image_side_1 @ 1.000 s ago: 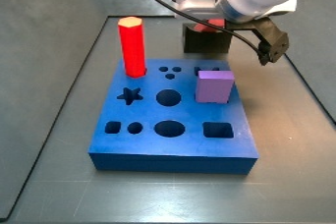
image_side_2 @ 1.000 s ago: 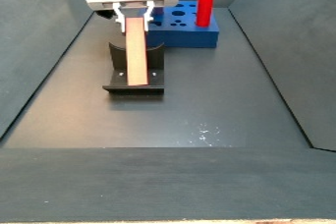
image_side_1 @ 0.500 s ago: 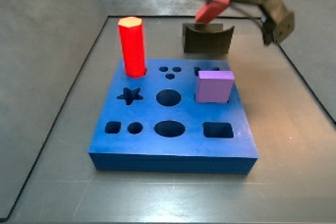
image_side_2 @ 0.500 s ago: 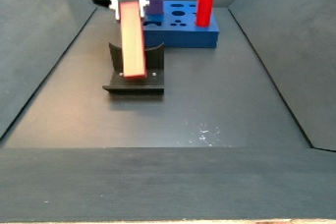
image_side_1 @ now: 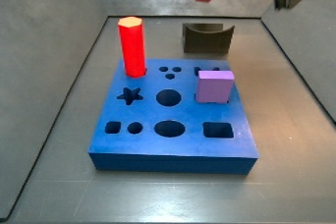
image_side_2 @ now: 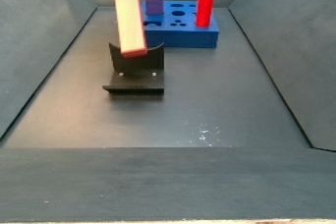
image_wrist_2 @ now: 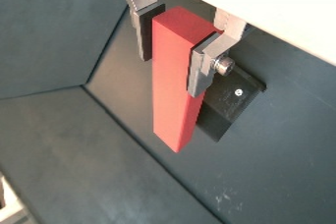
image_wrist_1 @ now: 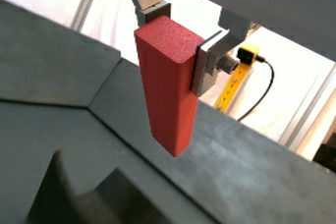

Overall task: Pick up the rectangle object. Move up. Place the rectangle object on the fixture. Regrasp the rectangle object. Move to above the board. Insert the rectangle object.
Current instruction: Move to above the board.

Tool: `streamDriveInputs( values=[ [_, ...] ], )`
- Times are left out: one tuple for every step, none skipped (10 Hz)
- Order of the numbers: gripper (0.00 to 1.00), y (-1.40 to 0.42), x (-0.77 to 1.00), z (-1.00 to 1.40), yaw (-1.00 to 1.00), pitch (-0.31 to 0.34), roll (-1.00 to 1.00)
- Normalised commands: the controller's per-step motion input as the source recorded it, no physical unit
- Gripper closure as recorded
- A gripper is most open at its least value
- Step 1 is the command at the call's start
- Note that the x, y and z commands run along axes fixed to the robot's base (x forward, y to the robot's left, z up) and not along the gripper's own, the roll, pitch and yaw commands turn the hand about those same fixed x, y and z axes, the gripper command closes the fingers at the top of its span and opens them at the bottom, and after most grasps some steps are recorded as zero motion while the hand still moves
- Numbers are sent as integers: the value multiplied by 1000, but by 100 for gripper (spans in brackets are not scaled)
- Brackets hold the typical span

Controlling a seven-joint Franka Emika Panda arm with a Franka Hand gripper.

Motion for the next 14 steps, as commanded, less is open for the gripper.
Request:
streamDriveInputs(
  values=[
    [100, 79, 50, 1000, 180, 52, -27],
    [100, 70, 47, 1000, 160, 28, -28],
    [100, 59, 44, 1000, 123, 12, -35],
    [100, 53, 41, 1000, 106, 8, -35],
    [100, 36, 39, 1000, 76, 9, -40],
    [100, 28, 33, 996, 57, 21, -42],
    [100, 13, 25, 846, 40, 38, -45],
    [100, 4, 22, 695, 29, 57, -46],
    [100, -6, 22, 494, 28, 84, -49],
    [100, -12, 22, 343, 31, 105, -52],
    [100, -1000, -555, 98, -33, -93, -1000],
    [100, -1000, -560, 77, -31, -105, -1000],
    [100, -1000, -589, 83, -31, -125, -1000],
    [100, -1000, -612, 71, -30, -139, -1000]
  ],
)
